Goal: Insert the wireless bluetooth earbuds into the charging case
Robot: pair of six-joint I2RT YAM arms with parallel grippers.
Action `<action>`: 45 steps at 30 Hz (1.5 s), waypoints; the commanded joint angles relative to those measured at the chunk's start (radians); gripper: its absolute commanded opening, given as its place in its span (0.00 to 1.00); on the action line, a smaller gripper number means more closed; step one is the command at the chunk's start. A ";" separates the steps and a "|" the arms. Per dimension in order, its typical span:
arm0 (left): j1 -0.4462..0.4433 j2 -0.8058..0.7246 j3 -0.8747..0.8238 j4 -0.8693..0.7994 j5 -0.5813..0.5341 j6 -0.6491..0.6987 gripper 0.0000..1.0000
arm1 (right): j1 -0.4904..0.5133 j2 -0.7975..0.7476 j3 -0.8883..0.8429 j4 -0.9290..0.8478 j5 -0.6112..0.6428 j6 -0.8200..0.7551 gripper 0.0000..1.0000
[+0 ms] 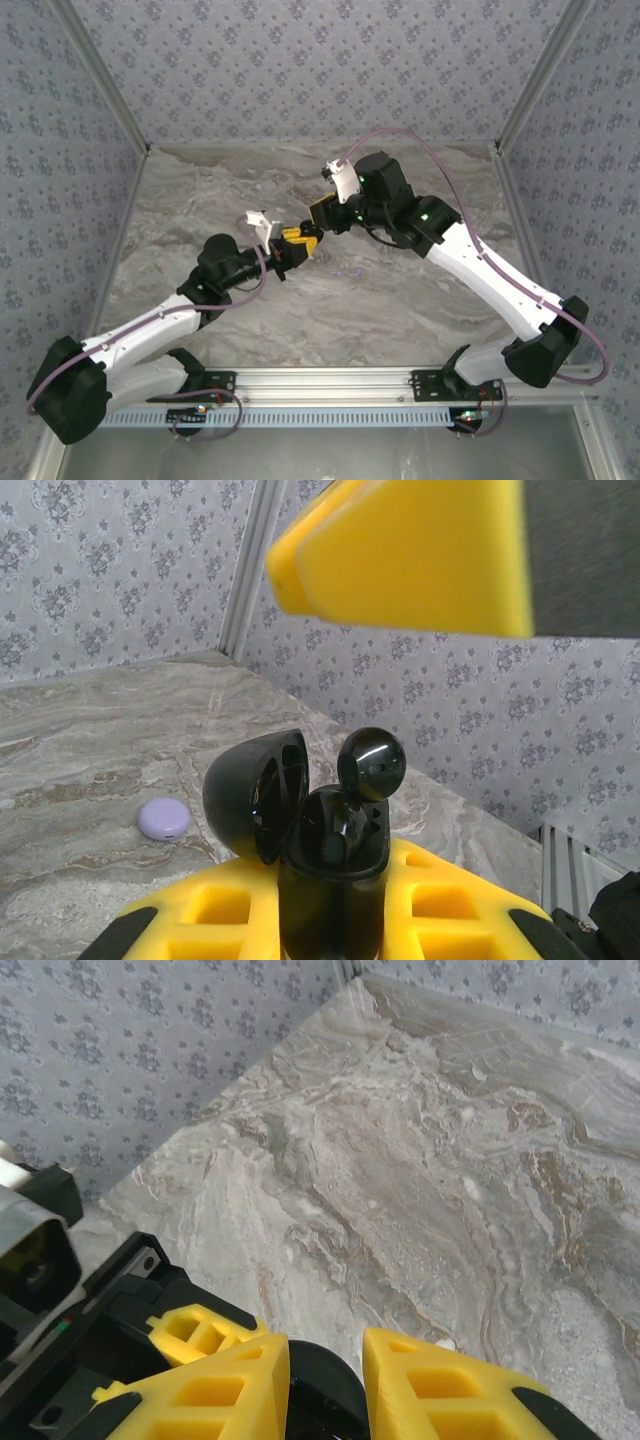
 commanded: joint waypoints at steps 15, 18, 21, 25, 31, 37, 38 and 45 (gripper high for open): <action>-0.007 -0.028 0.046 -0.015 0.018 0.043 0.19 | 0.026 0.054 0.078 -0.142 -0.014 -0.055 0.27; -0.006 -0.028 0.048 -0.017 0.018 0.044 0.19 | 0.028 0.056 0.081 -0.153 -0.018 -0.064 0.27; -0.008 -0.029 0.051 -0.017 0.015 0.046 0.19 | 0.029 0.058 0.084 -0.162 -0.018 -0.069 0.27; -0.007 -0.027 0.052 -0.021 0.011 0.046 0.19 | 0.034 0.060 0.089 -0.172 -0.027 -0.075 0.27; -0.007 -0.028 0.052 -0.025 0.003 0.048 0.19 | 0.037 0.061 0.093 -0.182 -0.002 -0.080 0.29; -0.007 -0.031 0.052 -0.030 0.001 0.046 0.19 | 0.038 0.060 0.096 -0.196 0.061 -0.072 0.32; -0.007 -0.033 0.051 -0.030 0.000 0.047 0.19 | 0.037 0.058 0.096 -0.199 0.067 -0.071 0.33; -0.007 -0.045 0.044 -0.041 -0.029 0.049 0.19 | 0.039 0.048 0.089 -0.203 0.097 -0.065 0.42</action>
